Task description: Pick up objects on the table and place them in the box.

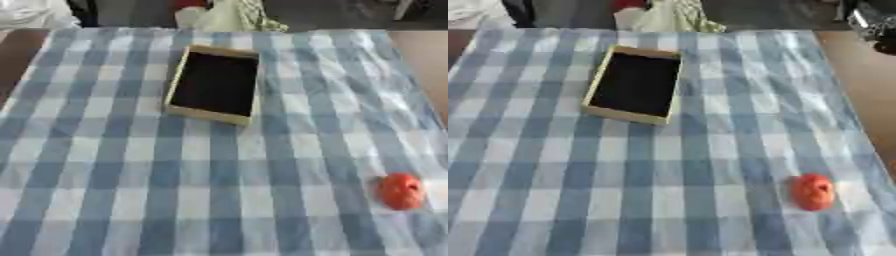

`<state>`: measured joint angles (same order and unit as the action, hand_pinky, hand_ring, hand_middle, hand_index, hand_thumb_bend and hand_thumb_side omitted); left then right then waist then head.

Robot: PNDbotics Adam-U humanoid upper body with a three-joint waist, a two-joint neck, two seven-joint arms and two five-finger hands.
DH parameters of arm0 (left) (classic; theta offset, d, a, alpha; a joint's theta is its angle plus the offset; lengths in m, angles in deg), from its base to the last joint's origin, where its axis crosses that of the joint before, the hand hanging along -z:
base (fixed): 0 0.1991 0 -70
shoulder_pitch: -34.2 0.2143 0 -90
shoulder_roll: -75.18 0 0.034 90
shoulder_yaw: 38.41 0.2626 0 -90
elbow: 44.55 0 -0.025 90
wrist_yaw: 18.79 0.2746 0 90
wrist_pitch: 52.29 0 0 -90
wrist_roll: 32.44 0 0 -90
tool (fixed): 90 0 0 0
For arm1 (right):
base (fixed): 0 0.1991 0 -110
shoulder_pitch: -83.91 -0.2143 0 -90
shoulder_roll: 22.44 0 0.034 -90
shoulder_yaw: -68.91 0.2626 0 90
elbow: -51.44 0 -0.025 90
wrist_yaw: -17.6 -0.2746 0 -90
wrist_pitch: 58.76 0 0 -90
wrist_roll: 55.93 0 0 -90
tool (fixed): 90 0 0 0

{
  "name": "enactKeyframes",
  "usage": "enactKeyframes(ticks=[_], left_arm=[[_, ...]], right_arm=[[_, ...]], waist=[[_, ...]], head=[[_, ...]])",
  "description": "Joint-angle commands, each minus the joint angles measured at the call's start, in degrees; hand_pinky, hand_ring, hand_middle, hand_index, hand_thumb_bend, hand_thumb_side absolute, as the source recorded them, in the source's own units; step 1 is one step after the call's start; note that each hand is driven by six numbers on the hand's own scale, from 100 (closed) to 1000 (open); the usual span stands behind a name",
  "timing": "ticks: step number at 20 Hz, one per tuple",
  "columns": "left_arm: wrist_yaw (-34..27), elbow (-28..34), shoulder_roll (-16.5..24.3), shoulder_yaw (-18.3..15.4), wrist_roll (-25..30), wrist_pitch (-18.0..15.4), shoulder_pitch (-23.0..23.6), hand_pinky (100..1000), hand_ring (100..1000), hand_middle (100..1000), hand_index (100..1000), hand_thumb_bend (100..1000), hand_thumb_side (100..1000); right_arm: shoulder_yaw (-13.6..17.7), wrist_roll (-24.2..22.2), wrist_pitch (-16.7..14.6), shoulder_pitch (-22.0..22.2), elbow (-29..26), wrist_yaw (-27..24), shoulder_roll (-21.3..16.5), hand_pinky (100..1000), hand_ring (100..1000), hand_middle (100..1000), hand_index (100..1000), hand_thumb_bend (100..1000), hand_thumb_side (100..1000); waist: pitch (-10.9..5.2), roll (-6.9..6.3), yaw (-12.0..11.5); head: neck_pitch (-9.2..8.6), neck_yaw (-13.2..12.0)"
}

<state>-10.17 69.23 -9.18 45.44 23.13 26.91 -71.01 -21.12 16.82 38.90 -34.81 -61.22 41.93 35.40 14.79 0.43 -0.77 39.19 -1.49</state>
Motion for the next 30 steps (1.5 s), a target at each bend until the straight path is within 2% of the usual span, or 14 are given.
enactKeyframes(ticks=[1, 11, 21, 30], left_arm=[[0.05, 0.81, 1.15, -0.37, 0.1, 0.0, -0.5, 740, 761, 705, 818, 563, 665], [0.06, 0.81, 1.2, -0.35, 0.11, 0.03, -0.4, 740, 761, 705, 818, 563, 665], [-0.09, 0.81, 1.74, 0.0, 0.55, 0.11, -0.31, 740, 761, 705, 818, 563, 665], [-0.2, 0.81, 2.06, 0.17, 0.86, 0.13, -0.32, 740, 761, 706, 818, 562, 665]], right_arm=[[0.99, 0.09, 0.07, -0.45, -0.76, 0.33, -0.84, 779, 764, 658, 822, 100, 844], [0.66, -0.36, -0.2, -0.45, -0.85, 0.11, -1.39, 787, 772, 669, 824, 100, 842], [-5.46, -6.49, -0.54, -0.92, -1.06, -3.54, -9.59, 816, 811, 722, 833, 100, 871], [-9.07, -11.24, -0.7, -1.57, -1.93, -5.99, -11.53, 821, 826, 741, 841, 100, 893]], waist=[[-0.83, -0.01, 0.07], [-0.81, -0.03, 0.12], [-1.49, 0.32, 0.51], [-1.6, 0.42, 0.51]], head=[[-0.11, 0.06], [0.07, 0.11], [0.63, 0.71], [0.62, 0.95]])
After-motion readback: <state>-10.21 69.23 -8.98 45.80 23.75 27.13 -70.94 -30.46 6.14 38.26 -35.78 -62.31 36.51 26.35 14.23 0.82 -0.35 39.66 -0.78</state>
